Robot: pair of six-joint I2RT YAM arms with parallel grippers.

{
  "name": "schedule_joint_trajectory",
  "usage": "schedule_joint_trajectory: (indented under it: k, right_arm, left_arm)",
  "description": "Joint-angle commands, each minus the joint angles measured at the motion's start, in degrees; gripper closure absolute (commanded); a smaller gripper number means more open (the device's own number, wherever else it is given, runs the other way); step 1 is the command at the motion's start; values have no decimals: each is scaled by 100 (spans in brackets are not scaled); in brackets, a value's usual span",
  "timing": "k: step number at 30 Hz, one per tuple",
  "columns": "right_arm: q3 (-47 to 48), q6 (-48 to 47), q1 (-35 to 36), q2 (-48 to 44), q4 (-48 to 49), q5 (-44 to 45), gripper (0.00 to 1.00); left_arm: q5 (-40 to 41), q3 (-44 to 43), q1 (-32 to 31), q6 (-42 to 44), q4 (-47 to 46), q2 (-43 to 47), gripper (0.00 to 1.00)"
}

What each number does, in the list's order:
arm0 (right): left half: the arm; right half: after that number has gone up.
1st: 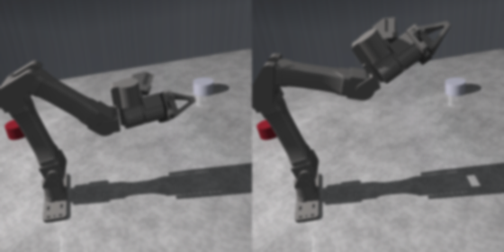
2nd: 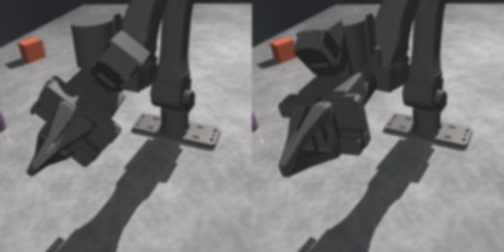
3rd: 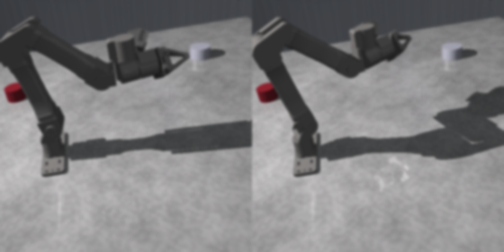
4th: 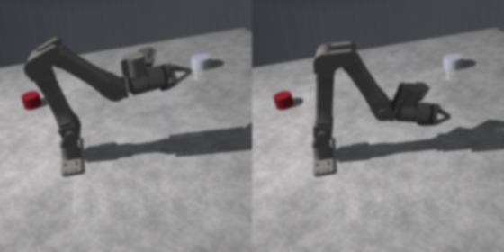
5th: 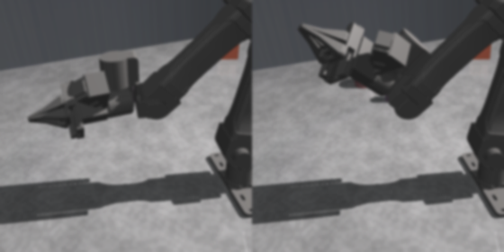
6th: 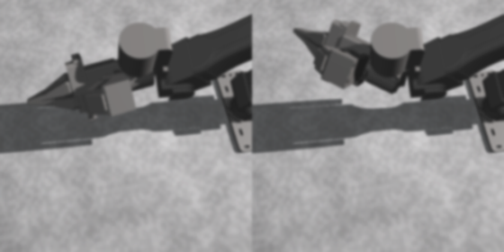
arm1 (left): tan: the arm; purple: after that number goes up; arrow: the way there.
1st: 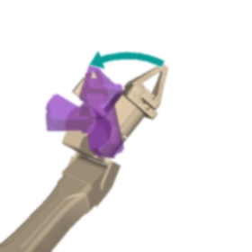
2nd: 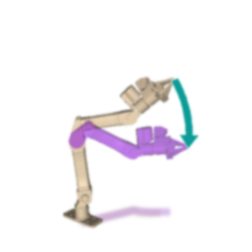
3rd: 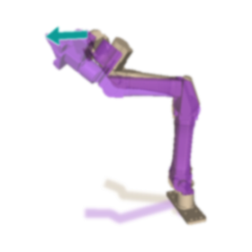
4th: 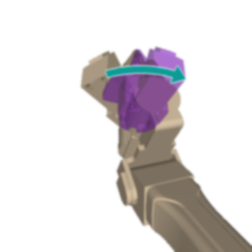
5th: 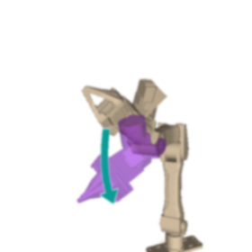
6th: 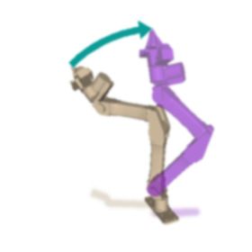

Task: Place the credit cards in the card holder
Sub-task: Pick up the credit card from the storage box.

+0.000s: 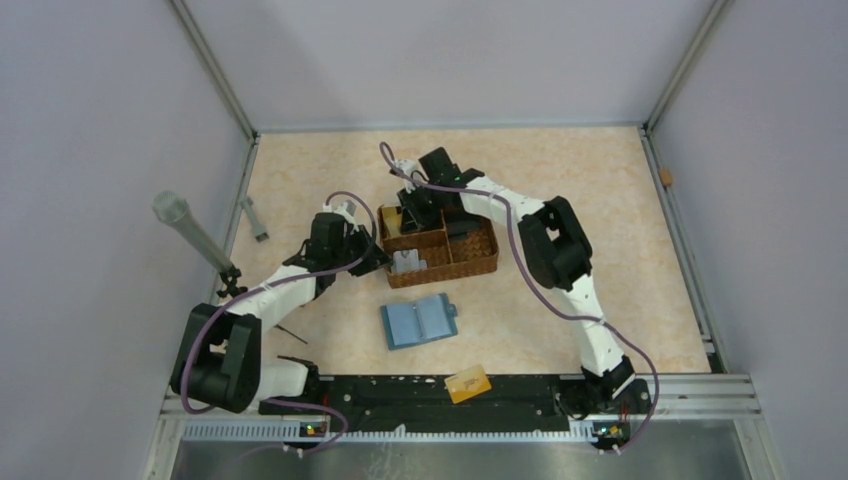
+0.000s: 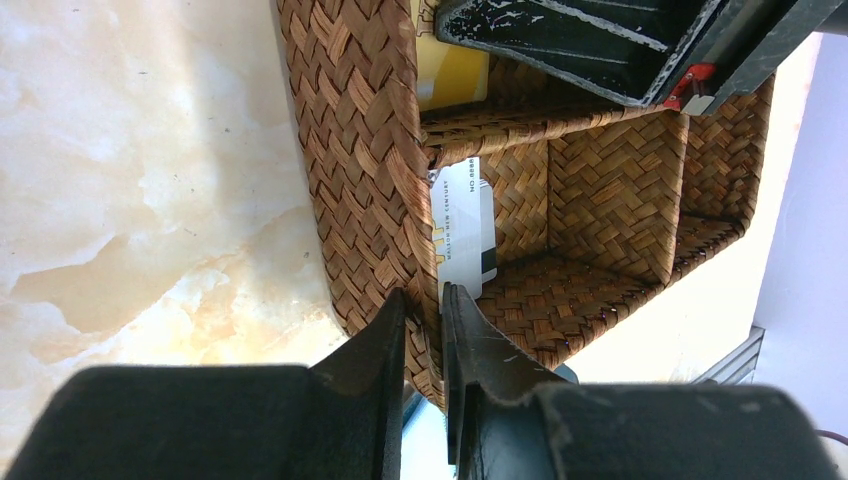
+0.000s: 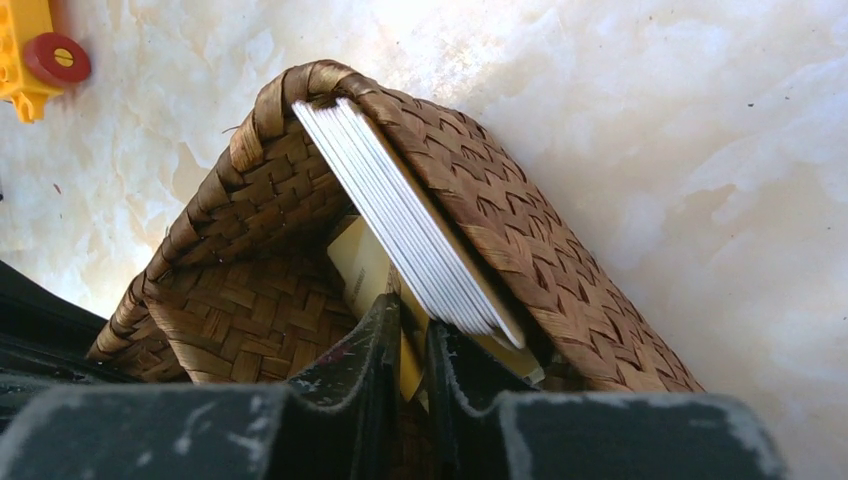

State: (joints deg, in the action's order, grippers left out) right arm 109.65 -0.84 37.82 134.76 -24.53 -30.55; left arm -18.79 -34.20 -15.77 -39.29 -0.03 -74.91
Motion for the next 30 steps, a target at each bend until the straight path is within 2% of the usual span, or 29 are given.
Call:
schedule_joint_trajectory:
  k: [1,7,17,30]
  right_arm:
    - [-142,-46,-29,-411,215,251,89]
    - [-294,-150,-61,-643,200,285,98]
    - [-435,-241,-177,-1022,130,372,98]
    - [-583,-56,-179,-1422,290,-117,100]
  left_arm:
    - [27,-61,13,126,110,6,88]
    - [150,-59,13,112,204,90,88]
    - [169,-53,13,75,258,178,88]
    - [169,-52,13,66,282,244,87]
